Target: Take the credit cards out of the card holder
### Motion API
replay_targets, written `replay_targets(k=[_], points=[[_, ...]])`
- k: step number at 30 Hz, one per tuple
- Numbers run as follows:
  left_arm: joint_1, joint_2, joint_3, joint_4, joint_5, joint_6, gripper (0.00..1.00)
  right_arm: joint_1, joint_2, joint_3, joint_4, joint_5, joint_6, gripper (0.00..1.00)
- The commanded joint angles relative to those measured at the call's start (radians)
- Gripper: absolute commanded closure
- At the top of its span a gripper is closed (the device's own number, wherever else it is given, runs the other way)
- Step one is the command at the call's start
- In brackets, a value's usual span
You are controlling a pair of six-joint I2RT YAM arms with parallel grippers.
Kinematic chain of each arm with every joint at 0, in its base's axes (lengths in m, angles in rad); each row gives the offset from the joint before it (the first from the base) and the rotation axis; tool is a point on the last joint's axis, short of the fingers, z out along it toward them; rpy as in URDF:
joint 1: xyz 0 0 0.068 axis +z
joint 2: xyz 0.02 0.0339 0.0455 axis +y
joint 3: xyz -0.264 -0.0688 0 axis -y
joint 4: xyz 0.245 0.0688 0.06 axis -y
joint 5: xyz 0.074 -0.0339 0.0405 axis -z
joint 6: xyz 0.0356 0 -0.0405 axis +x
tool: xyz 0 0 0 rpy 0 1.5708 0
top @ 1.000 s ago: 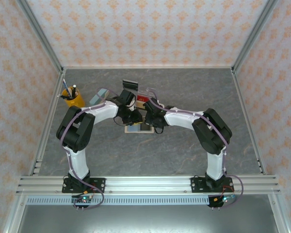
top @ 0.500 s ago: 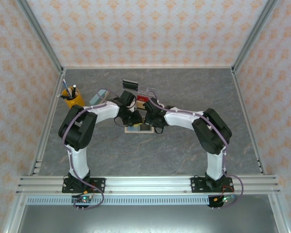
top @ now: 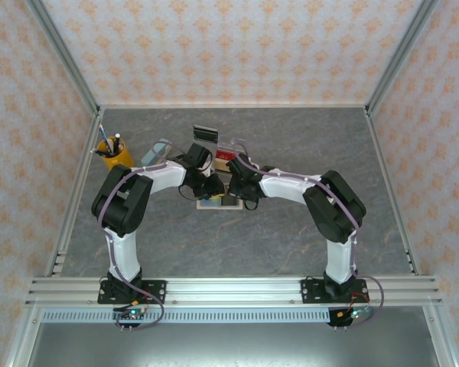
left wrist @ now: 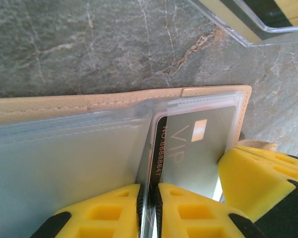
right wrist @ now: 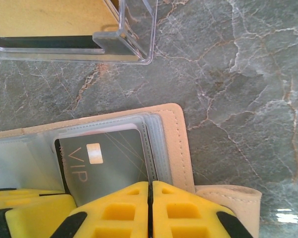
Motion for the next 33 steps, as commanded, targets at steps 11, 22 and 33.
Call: replay_targets(k=[11, 22, 33], points=[[0.02, -0.007, -0.047, 0.128, 0.12, -0.002, 0.79, 0.004, 0.044, -0.011, -0.012, -0.044, 0.004, 0.91], [0.048, -0.055, -0.095, 0.216, 0.223, -0.03, 0.84, 0.004, 0.05, -0.003, -0.037, -0.024, 0.001, 0.91], [0.063, -0.062, -0.09, 0.13, 0.149, 0.017, 0.96, 0.004, 0.037, -0.006, -0.047, -0.007, 0.0, 0.91]])
